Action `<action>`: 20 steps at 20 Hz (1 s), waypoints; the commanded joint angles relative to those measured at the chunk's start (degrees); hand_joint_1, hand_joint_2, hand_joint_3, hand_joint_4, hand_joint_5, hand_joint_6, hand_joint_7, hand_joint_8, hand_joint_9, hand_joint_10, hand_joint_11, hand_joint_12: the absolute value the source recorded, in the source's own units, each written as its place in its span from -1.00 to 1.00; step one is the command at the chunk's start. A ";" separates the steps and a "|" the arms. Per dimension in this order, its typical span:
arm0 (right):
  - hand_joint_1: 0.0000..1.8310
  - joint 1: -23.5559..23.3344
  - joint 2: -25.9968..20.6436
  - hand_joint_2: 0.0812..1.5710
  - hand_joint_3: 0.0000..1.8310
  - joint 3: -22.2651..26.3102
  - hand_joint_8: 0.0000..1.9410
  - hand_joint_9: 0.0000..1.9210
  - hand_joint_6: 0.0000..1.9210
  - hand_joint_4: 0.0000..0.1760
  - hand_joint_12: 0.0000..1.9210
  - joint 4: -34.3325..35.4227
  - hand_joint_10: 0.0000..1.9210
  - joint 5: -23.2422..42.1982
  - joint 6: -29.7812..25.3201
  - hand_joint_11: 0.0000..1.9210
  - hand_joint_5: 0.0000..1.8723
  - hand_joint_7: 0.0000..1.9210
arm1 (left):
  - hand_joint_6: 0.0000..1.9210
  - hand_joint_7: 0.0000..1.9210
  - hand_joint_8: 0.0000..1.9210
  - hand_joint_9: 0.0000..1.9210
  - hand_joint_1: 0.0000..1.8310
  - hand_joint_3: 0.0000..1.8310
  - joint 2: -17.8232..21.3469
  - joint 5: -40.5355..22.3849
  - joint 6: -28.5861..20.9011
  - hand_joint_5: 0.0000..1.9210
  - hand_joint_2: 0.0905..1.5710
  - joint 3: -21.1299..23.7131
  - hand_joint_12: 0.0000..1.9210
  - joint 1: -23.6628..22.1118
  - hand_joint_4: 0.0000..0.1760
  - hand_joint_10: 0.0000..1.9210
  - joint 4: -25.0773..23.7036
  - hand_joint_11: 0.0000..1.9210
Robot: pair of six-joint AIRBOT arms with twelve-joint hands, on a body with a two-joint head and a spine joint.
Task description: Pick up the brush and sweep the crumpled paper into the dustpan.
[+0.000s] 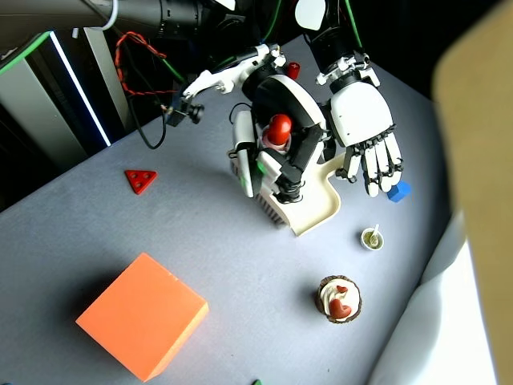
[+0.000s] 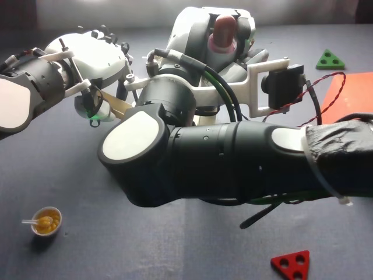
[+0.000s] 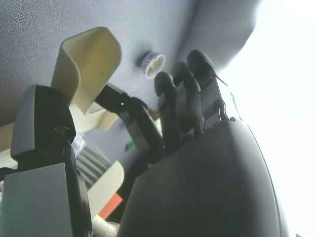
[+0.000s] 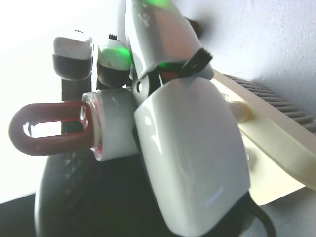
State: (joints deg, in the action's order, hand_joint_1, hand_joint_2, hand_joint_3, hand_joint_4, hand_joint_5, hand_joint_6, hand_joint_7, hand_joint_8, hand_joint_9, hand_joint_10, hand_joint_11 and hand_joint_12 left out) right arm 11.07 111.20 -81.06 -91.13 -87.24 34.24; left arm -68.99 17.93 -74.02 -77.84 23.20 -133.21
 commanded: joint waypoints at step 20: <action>0.79 -0.84 3.74 0.43 -1.00 -6.55 1.00 0.24 1.00 0.99 1.00 -16.33 1.00 1.57 -10.43 0.21 0.14 0.23 | -0.13 -0.61 -0.99 -0.75 0.28 -1.00 1.22 5.13 0.24 0.11 0.34 0.17 -0.44 -0.41 -1.00 -0.99 -1.67 -0.92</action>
State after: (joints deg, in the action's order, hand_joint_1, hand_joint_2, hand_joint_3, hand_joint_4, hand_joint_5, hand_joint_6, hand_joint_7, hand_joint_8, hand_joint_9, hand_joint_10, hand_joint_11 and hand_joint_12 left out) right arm 11.25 115.04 -87.50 -100.64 -83.15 22.98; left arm -68.36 18.02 -73.97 -77.78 23.20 -133.10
